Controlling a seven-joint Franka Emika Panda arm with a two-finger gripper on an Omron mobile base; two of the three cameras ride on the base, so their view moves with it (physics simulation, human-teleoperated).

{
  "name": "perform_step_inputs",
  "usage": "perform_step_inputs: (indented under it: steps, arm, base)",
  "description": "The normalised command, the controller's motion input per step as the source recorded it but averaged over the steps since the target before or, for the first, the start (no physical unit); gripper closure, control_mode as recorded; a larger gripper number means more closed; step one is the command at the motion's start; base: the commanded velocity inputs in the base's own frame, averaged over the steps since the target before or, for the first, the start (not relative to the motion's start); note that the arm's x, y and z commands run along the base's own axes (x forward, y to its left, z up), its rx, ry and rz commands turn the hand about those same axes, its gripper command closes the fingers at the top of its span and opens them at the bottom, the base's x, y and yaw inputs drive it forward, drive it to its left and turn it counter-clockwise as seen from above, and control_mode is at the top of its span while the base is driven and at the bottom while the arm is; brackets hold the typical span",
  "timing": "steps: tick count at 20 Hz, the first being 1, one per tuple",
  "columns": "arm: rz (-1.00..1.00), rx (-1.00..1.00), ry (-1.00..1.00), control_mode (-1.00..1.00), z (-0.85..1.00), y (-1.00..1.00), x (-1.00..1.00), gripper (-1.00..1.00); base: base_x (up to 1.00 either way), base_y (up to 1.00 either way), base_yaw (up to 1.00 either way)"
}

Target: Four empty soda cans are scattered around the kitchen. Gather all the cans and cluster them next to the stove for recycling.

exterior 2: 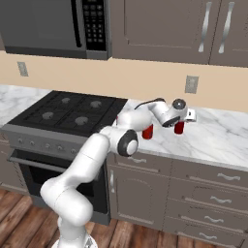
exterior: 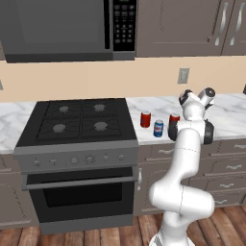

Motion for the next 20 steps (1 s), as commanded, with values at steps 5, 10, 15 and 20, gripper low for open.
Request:
perform_step_inputs:
  steps: [5, 10, 15, 20]
  arm:
    - [0.0, 0.0, 0.0, -1.0, -0.05, -0.1, 0.2, 1.0]
    - [0.0, 0.0, 0.0, -1.0, -0.03, -0.21, 0.11, 1.0]
    - [0.0, 0.0, -0.01, -1.0, 0.0, -0.09, -0.08, 1.0]
    - [0.0, 0.0, -0.1, -1.0, 0.07, 0.12, -0.62, 1.0]
  base:
    - [0.0, 0.0, 0.0]
    - [0.0, 0.0, 0.0]
    - [0.0, 0.0, 0.0]
    - [0.0, 0.0, 0.0]
